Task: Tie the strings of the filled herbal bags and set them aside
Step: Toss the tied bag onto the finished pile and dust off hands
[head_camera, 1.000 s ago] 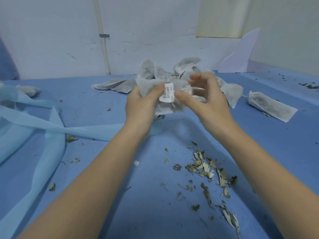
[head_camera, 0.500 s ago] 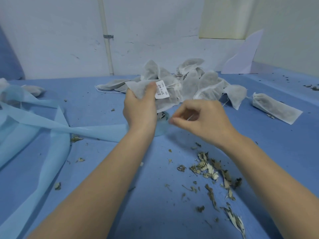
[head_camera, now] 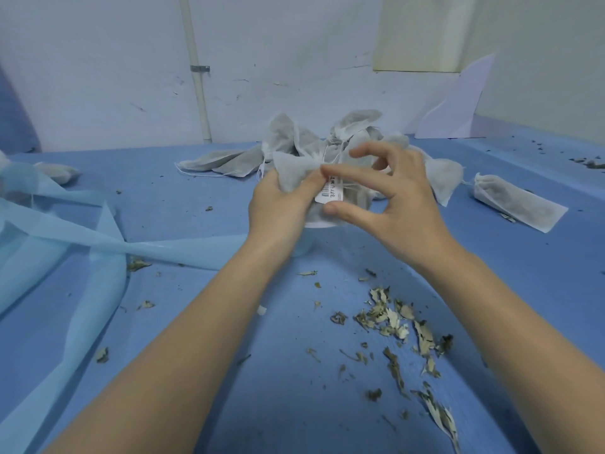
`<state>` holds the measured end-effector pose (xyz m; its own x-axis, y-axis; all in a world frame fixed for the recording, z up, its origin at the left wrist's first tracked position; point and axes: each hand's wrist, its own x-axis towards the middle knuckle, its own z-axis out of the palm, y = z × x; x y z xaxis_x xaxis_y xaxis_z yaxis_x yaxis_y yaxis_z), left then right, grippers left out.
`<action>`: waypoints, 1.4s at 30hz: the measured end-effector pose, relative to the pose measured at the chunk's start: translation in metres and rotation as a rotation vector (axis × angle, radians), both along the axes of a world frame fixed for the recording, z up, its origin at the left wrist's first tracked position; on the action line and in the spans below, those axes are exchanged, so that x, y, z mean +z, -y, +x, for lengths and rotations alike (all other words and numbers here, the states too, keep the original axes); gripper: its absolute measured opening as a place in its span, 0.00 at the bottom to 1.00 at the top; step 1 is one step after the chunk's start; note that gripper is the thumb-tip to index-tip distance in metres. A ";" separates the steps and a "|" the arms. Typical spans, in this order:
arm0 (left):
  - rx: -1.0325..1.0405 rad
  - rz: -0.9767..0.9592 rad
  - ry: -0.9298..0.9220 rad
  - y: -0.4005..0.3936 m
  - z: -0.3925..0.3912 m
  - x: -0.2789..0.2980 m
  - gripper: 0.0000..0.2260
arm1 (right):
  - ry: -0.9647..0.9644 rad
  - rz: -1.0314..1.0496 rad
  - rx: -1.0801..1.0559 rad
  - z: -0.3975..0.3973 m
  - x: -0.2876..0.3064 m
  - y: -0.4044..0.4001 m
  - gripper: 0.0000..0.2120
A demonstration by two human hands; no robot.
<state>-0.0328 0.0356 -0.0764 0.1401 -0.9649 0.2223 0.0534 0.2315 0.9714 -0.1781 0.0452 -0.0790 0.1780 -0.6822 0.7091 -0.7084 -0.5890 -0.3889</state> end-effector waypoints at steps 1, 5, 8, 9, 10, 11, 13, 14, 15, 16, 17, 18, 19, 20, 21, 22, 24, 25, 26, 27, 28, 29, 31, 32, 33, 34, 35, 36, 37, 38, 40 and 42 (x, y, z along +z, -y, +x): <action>-0.062 0.012 -0.065 0.000 0.001 0.000 0.11 | 0.009 0.009 0.002 0.000 0.000 0.000 0.22; -0.238 0.018 -0.085 -0.002 0.003 0.000 0.11 | 0.082 0.105 0.004 -0.005 -0.001 0.002 0.23; -0.271 0.011 -0.074 -0.003 0.004 0.000 0.12 | 0.130 0.228 0.057 -0.011 0.000 0.003 0.24; -0.273 0.013 -0.075 -0.002 0.004 0.000 0.11 | 0.139 0.269 0.076 -0.013 0.000 0.004 0.24; -0.276 0.015 -0.080 -0.002 0.004 0.000 0.11 | 0.145 0.311 0.099 -0.014 -0.001 0.004 0.24; -0.280 0.019 -0.091 -0.002 0.004 -0.001 0.10 | 0.156 0.350 0.127 -0.014 -0.001 0.004 0.23; -0.281 0.039 -0.121 -0.002 0.003 0.000 0.09 | 0.182 0.389 0.178 -0.014 -0.001 0.005 0.21; -0.274 0.050 -0.129 -0.003 0.001 0.001 0.09 | 0.197 0.394 0.196 -0.014 -0.001 0.005 0.21; -0.257 0.057 -0.130 -0.003 -0.001 0.001 0.10 | 0.219 0.401 0.219 -0.012 0.000 0.003 0.21; -0.228 0.061 -0.132 -0.004 -0.003 0.001 0.11 | 0.257 0.420 0.252 -0.011 0.001 0.001 0.23; -0.186 0.063 -0.136 -0.004 -0.005 0.001 0.11 | 0.324 0.451 0.283 -0.008 0.001 0.000 0.26; -0.135 0.070 -0.143 -0.005 -0.006 0.000 0.10 | 0.427 0.489 0.297 -0.006 0.001 -0.001 0.29; -0.079 0.081 -0.156 -0.005 -0.006 -0.001 0.10 | 0.549 0.524 0.283 -0.004 0.000 -0.001 0.30; -0.028 0.097 -0.169 -0.005 -0.006 -0.002 0.10 | 0.665 0.551 0.250 0.000 -0.001 -0.002 0.30; 0.007 0.114 -0.175 -0.006 -0.005 -0.002 0.11 | 0.761 0.575 0.217 0.004 -0.003 -0.003 0.28; 0.026 0.129 -0.173 -0.007 -0.003 -0.002 0.12 | 0.846 0.605 0.207 0.009 -0.004 -0.003 0.25; 0.034 0.154 -0.173 -0.011 0.001 -0.001 0.13 | 1.011 0.680 0.259 0.019 -0.005 -0.005 0.18; 0.027 0.166 -0.185 -0.014 0.004 0.001 0.13 | 1.087 0.698 0.295 0.023 -0.005 -0.005 0.16; 0.013 0.180 -0.207 -0.018 0.007 0.003 0.13 | 1.161 0.702 0.309 0.029 -0.004 -0.004 0.15; -0.003 0.191 -0.238 -0.022 0.011 0.004 0.13 | 1.232 0.687 0.290 0.036 0.000 -0.005 0.15; -0.014 0.201 -0.274 -0.025 0.015 0.006 0.13 | 1.299 0.642 0.230 0.046 0.005 -0.003 0.14; -0.019 0.209 -0.301 -0.028 0.018 0.007 0.13 | 1.340 0.571 0.155 0.058 0.010 0.001 0.14; -0.024 0.197 -0.322 -0.032 0.023 0.009 0.14 | 1.265 0.483 0.138 0.091 0.029 0.009 0.13; -0.024 0.175 -0.340 -0.034 0.025 0.011 0.15 | 1.147 0.518 0.276 0.110 0.040 0.012 0.12; -0.020 0.152 -0.367 -0.034 0.027 0.014 0.17 | 1.008 0.602 0.439 0.128 0.050 0.013 0.12; -0.011 0.132 -0.393 -0.035 0.031 0.017 0.19 | 0.886 0.684 0.557 0.141 0.057 0.012 0.16; 0.003 0.112 -0.402 -0.034 0.038 0.022 0.19 | 0.812 0.722 0.629 0.151 0.061 0.013 0.22; 0.010 0.109 -0.396 -0.034 0.042 0.025 0.20 | 0.791 0.729 0.661 0.153 0.061 0.016 0.25; 0.018 0.116 -0.373 -0.034 0.045 0.028 0.20 | 0.805 0.737 0.679 0.152 0.060 0.018 0.26; 0.023 0.129 -0.344 -0.034 0.048 0.030 0.21 | 0.831 0.755 0.688 0.150 0.058 0.020 0.25; -0.004 0.149 -0.306 -0.033 0.044 0.030 0.23 | 0.886 0.790 0.697 0.140 0.053 0.022 0.22; -0.043 0.167 -0.288 -0.031 0.031 0.028 0.22 | 0.953 0.822 0.686 0.125 0.048 0.023 0.21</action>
